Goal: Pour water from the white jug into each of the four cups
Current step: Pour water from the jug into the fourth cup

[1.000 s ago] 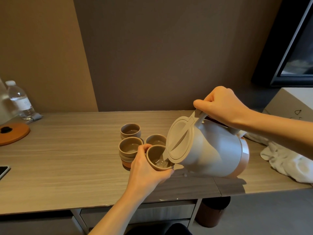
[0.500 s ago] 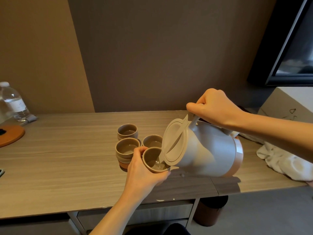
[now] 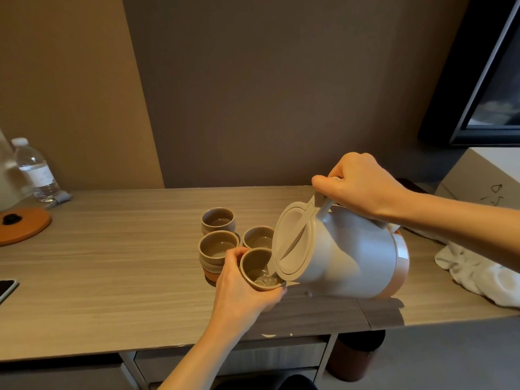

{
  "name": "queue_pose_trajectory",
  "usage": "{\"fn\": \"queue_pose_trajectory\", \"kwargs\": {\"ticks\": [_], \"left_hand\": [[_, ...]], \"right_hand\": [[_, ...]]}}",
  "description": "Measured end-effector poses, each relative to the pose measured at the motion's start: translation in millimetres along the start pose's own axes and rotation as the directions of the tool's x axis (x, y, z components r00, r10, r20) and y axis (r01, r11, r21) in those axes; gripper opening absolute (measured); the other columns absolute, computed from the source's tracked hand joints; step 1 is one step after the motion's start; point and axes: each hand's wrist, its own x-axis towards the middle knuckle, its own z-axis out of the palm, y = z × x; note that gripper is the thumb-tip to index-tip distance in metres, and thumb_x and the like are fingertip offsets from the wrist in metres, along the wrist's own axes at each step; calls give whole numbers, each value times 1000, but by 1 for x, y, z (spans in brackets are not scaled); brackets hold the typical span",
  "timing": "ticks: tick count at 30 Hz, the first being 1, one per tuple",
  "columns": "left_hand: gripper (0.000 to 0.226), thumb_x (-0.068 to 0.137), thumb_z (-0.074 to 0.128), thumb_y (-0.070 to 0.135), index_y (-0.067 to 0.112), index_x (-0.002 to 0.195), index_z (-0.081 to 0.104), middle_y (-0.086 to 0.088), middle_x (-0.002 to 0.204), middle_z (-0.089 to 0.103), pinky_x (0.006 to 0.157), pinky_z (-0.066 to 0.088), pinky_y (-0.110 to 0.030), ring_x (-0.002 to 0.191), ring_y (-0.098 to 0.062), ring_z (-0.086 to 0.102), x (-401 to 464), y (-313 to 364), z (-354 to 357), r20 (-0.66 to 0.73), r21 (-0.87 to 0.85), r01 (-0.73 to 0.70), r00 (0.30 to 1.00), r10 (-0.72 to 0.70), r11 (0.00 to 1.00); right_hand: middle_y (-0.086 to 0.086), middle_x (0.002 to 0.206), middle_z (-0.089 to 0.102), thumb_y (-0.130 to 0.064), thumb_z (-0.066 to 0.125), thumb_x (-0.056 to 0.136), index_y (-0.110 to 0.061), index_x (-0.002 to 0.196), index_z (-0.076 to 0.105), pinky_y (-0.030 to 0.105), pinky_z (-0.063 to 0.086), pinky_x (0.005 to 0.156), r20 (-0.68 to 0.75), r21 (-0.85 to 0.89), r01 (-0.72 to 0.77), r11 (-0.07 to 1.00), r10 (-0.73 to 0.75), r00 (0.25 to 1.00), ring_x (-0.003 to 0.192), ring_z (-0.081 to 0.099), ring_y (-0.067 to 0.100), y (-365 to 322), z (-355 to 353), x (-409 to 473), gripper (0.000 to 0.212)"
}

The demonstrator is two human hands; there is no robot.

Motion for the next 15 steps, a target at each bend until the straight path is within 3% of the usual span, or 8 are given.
{"fn": "queue_pose_trajectory", "kwargs": {"ticks": [4,9,15], "left_hand": [[84,41,92,47,52,104,36,25,101,54,63,45,-4,100,20,45,0,0,0,7,-3,0,1000,0,1000],[85,39,91,51,56,104,35,24,102,55,66,47,-11,100,15,49,0,0,1,8,-1,5,1000,-5,1000],[87,36,88,58,61,104,33,31,99,54,63,46,-5,99,19,47,-1,-3,3,2,-2,18,1000,-18,1000]], "right_hand": [[3,39,36,-34,54,83,-9,39,45,31,37,46,8,-15,6,1000,-6,1000,40,36,16,-2,-1,0,51],[-3,35,37,-33,53,82,-8,39,46,31,37,46,18,-37,18,999,-18,1000,39,36,16,-4,-2,1,50],[-2,35,35,-35,53,82,-9,39,44,29,34,43,24,-72,28,997,-26,999,38,34,15,-5,-3,0,51]]}}
